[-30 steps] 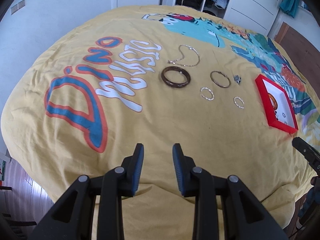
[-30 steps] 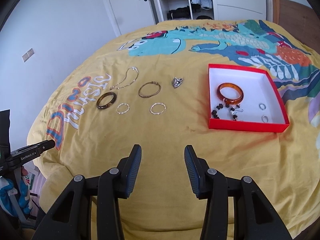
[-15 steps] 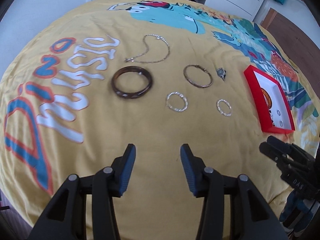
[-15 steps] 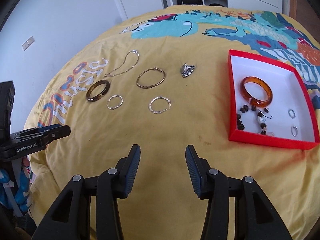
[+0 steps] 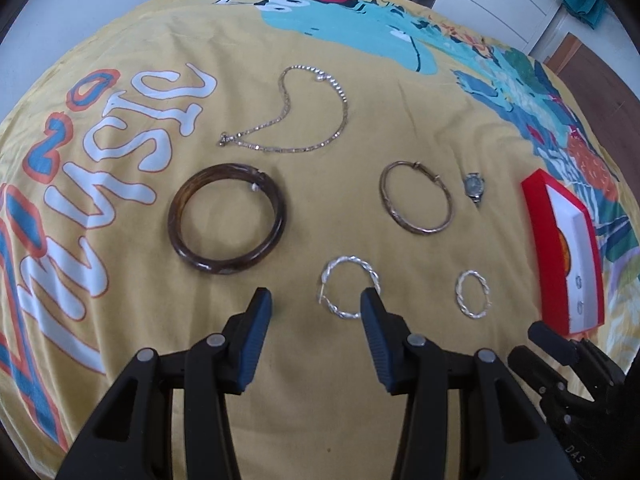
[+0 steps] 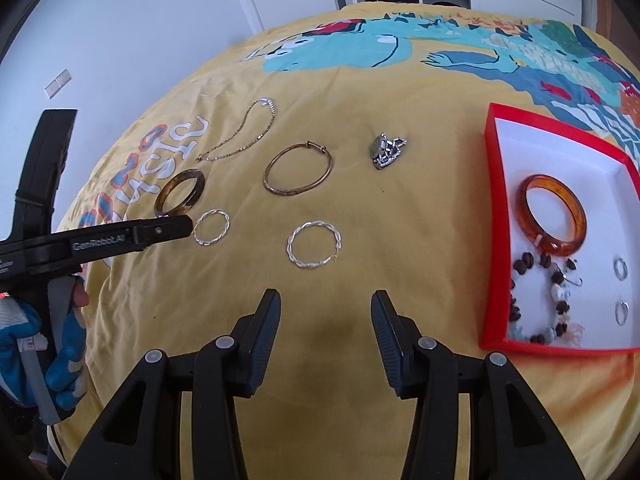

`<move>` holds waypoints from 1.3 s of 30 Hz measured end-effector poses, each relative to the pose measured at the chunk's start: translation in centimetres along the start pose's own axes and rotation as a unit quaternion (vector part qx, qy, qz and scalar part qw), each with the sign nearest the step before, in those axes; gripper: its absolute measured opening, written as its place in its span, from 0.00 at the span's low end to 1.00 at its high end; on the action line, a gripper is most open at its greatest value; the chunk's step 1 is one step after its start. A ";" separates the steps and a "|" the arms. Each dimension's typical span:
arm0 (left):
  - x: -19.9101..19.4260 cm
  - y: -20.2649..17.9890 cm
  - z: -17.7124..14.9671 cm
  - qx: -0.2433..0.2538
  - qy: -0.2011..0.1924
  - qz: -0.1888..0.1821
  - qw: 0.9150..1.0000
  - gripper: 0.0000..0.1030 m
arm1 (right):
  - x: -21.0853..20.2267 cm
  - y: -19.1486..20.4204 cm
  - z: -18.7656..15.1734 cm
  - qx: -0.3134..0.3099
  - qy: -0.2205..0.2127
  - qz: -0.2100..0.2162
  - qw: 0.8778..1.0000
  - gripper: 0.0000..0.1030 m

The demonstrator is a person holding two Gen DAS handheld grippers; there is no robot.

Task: Organize jewelry
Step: 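Grasp the twisted silver hoop with the left gripper while the right gripper grasps a small silver hoop, then carry both hoops into the red box while both grippers open to release them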

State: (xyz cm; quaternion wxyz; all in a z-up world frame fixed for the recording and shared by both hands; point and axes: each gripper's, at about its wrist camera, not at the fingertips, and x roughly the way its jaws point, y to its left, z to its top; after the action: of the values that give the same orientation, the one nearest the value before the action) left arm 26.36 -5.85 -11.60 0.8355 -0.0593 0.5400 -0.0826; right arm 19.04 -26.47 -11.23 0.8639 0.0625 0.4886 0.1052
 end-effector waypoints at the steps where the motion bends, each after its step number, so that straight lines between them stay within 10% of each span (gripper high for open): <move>1: 0.3 0.0 0.1 0.001 0.002 0.003 1.000 0.43 | 0.2 -0.1 0.2 0.000 0.001 0.001 1.000 0.45; 18: 1.8 0.7 -0.7 0.015 -0.011 0.017 1.000 0.07 | 5.7 1.1 2.4 -0.022 0.027 -0.003 0.999 0.47; 39: -3.5 1.7 -3.1 -0.007 -0.030 0.002 1.000 0.06 | 1.2 3.4 1.7 -0.042 -0.007 -0.002 0.999 0.38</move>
State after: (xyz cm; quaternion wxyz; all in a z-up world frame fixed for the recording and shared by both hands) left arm 22.26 -3.49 -10.08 0.8510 -0.0667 0.5155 -0.0755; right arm 20.70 -22.88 -10.61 0.8696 0.0257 0.4774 0.1234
